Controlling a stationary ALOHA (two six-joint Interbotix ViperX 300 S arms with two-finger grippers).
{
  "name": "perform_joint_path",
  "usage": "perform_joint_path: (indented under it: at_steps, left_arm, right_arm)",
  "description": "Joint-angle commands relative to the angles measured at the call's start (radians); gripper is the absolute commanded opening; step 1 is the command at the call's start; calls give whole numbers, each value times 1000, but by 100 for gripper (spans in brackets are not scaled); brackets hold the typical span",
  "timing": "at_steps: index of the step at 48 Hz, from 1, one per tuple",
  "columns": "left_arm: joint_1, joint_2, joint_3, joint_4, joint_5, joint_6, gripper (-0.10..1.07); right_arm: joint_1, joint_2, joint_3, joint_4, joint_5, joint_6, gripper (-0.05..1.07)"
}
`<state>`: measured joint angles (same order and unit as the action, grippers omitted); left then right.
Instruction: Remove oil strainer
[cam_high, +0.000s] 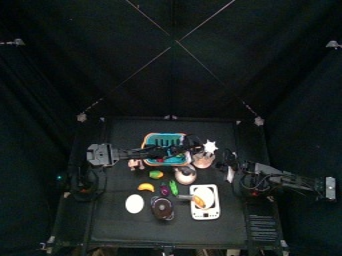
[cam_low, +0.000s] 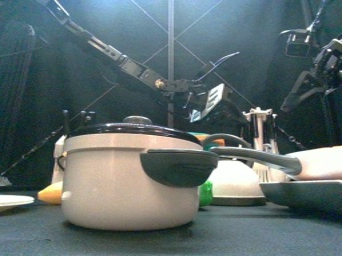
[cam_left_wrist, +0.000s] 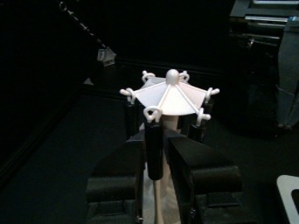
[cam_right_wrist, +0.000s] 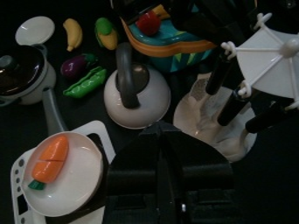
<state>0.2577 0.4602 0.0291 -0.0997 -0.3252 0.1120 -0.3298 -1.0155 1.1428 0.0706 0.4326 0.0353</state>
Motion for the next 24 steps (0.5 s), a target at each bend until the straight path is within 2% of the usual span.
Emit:
perform_joint_path:
  at_steps: [1,24]
  left_arm:
    - [0,-46,-11,5,-5,-2,56]
    - [3,-61,46,5,-8,-3,56]
  right_arm:
    - [-3,8,-9,5,-3,2,3]
    - [-3,6,-5,5,-3,2,3]
